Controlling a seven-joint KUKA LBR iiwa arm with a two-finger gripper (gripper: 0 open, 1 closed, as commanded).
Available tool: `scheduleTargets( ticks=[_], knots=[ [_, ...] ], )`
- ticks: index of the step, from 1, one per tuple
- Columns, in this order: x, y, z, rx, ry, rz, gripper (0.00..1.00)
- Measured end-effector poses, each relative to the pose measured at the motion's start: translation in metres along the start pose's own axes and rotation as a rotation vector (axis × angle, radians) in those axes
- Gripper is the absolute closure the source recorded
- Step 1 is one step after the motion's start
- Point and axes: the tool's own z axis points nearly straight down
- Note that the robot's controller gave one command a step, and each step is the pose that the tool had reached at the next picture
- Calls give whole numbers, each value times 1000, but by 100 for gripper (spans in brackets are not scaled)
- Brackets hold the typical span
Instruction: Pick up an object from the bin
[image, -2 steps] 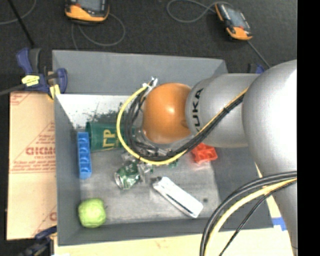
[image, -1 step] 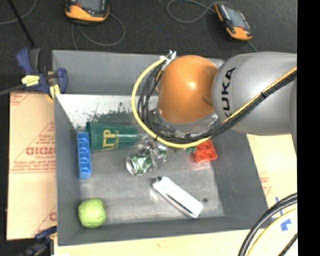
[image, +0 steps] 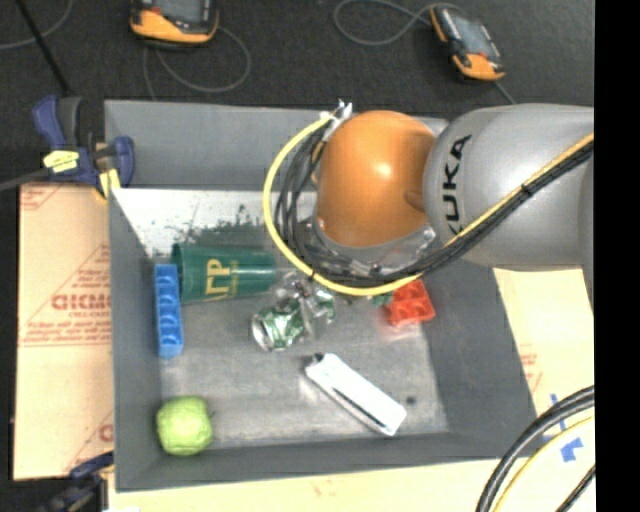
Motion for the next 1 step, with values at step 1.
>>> scheduleTargets(
  ticks=[1],
  knots=[
    [0,-12,-88,1,-1,5,100]
  ],
)
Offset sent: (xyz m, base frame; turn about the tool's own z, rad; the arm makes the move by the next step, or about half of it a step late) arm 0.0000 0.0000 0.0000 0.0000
